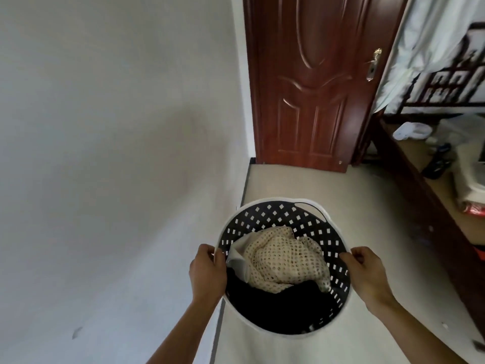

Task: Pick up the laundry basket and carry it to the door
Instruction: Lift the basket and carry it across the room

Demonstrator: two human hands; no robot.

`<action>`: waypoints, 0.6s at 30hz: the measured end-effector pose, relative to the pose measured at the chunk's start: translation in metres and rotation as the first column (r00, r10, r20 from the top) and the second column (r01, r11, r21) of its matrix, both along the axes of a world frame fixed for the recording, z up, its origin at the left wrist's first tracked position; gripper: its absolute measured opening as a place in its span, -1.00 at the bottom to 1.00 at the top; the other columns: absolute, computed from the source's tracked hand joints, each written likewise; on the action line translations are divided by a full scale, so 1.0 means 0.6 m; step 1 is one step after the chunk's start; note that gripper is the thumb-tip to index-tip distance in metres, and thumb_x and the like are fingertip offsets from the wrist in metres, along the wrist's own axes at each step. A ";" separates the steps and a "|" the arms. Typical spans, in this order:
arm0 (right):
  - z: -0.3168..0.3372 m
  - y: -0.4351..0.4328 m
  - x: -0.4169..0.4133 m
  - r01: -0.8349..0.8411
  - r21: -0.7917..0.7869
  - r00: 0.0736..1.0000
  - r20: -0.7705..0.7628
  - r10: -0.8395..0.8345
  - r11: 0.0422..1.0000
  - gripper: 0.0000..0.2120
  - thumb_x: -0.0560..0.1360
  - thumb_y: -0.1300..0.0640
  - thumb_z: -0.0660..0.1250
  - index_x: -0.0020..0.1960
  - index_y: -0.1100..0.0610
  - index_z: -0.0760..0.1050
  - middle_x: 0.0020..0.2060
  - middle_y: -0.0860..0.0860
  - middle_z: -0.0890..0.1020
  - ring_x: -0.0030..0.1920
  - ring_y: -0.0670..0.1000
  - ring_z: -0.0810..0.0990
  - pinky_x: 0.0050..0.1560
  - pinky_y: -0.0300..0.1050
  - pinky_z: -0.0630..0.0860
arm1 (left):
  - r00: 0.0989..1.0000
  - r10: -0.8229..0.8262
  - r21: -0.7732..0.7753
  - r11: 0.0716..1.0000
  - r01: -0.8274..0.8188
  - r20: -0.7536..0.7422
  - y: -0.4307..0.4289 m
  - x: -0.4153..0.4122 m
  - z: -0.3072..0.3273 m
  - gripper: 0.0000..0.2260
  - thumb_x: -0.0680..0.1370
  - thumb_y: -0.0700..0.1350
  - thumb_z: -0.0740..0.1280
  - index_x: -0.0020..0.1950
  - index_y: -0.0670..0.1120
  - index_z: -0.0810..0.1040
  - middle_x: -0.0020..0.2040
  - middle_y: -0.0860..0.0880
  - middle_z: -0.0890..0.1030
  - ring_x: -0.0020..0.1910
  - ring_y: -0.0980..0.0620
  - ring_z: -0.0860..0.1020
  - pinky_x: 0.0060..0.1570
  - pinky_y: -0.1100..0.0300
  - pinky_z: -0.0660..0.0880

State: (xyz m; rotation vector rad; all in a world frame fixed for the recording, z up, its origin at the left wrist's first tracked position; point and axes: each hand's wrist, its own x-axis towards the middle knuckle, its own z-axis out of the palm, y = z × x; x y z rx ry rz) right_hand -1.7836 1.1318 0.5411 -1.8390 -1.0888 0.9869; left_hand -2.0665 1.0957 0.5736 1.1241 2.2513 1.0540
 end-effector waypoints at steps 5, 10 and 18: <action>-0.016 0.157 0.023 0.093 -0.009 0.996 -0.002 -0.093 0.996 -0.87 0.45 0.11 0.36 -0.19 0.17 0.49 -0.31 0.15 0.61 -0.26 0.18 0.57 -0.19 0.10 0.52 | 0.995 -0.104 -0.030 0.994 0.104 -0.005 0.199 0.022 -0.016 -0.83 0.56 -0.11 0.20 -0.07 -0.20 0.49 -0.24 -0.14 0.61 -0.27 -0.07 0.53 -0.27 0.14 0.37; -0.052 0.359 0.058 0.116 -0.042 0.993 -0.008 -0.116 0.992 -0.85 0.46 0.09 0.35 -0.15 0.18 0.49 -0.27 0.16 0.62 -0.25 0.19 0.58 -0.24 0.04 0.48 | 0.988 -0.156 -0.077 0.985 0.155 -0.013 0.413 0.061 -0.041 -0.82 0.57 -0.11 0.19 -0.04 -0.21 0.49 -0.22 -0.10 0.59 -0.29 0.01 0.50 -0.36 0.19 0.36; -0.031 0.686 0.074 0.014 -0.020 0.998 0.054 -0.013 1.000 -0.82 0.48 0.06 0.33 -0.12 0.19 0.49 -0.26 0.12 0.61 -0.18 0.20 0.59 -0.11 0.14 0.52 | 1.000 -0.027 -0.067 0.997 0.027 0.004 0.700 0.076 -0.034 -0.83 0.55 -0.12 0.20 -0.07 -0.22 0.50 -0.33 -0.08 0.57 -0.31 -0.05 0.51 -0.30 0.10 0.40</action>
